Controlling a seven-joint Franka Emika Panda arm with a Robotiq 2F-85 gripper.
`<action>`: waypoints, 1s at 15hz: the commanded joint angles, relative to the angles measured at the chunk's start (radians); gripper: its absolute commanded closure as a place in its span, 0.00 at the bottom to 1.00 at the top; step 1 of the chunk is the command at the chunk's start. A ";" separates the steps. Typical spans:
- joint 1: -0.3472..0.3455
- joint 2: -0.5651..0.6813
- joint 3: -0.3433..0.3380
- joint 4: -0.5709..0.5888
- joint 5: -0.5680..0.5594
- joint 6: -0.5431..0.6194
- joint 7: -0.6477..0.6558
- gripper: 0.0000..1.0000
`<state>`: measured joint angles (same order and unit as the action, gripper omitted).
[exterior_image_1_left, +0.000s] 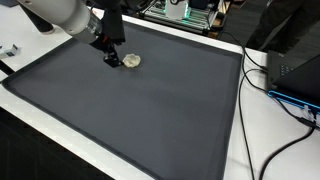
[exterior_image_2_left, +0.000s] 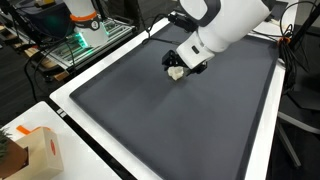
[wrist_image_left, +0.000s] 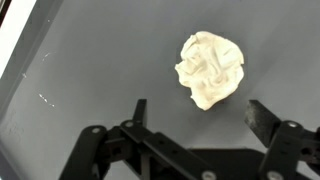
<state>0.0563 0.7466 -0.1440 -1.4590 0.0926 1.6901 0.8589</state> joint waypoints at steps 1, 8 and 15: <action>0.042 0.002 0.003 0.007 -0.082 0.015 0.009 0.00; 0.115 -0.001 0.013 0.005 -0.202 0.037 0.012 0.00; 0.161 -0.022 0.022 -0.027 -0.287 0.085 0.013 0.00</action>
<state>0.2038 0.7465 -0.1282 -1.4458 -0.1505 1.7318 0.8589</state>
